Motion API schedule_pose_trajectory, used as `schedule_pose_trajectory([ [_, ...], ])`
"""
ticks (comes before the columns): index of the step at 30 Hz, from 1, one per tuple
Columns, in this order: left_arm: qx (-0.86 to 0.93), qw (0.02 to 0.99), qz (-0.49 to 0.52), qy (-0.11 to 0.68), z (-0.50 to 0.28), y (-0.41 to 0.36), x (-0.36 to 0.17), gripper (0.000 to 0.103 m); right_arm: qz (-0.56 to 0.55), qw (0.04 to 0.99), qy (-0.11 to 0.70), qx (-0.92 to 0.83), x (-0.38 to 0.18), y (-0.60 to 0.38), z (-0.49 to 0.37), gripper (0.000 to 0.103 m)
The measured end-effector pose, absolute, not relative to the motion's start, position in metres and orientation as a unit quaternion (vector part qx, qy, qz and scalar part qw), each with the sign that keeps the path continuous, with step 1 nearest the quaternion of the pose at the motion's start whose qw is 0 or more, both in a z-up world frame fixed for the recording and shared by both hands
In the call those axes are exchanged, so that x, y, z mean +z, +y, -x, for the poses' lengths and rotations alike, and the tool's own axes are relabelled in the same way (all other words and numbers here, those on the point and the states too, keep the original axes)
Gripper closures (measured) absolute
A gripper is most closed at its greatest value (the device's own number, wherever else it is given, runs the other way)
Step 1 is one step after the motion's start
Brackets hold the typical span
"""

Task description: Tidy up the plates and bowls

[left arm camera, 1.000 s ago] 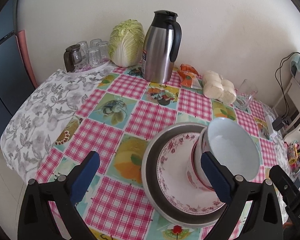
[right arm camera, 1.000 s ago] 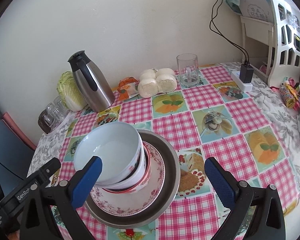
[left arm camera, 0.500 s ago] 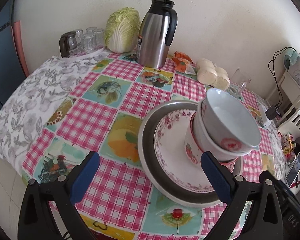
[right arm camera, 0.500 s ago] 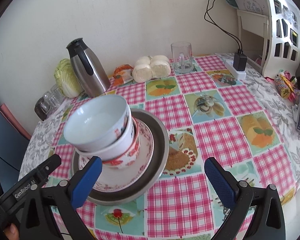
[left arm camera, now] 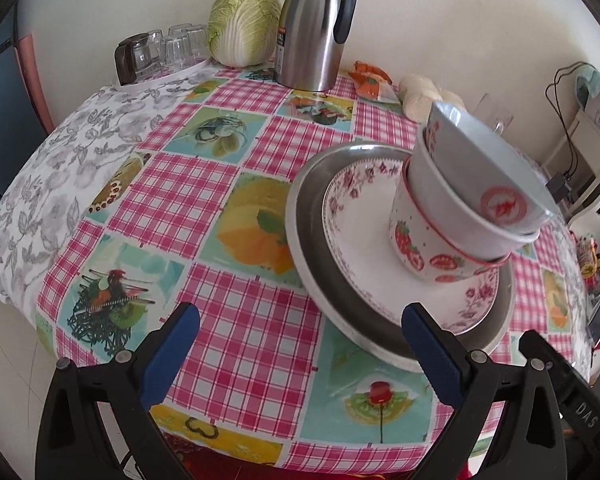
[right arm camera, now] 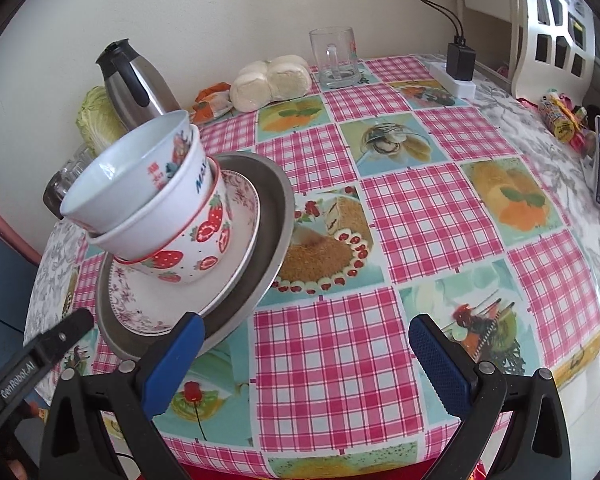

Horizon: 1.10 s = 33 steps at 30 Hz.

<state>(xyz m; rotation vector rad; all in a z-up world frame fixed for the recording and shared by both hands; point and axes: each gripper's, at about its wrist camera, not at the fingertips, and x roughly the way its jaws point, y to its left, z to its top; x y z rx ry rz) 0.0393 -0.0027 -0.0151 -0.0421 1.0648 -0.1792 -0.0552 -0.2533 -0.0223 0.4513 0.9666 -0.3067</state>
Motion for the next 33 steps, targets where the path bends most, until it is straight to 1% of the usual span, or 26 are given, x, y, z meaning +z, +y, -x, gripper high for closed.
schedule_pose_trajectory([
  [8, -0.083, 0.846, 0.002, 0.526, -0.034, -0.008, -0.029, 0.002, -0.214, 0.85, 0.459, -0.147, -0.024, -0.255, 0.057, 0.0],
  [33, -0.082, 0.838, 0.001, 0.539, -0.04, -0.01, -0.033, 0.002, -0.209, 0.85, 0.46, -0.148, -0.025, -0.257, 0.054, 0.0],
])
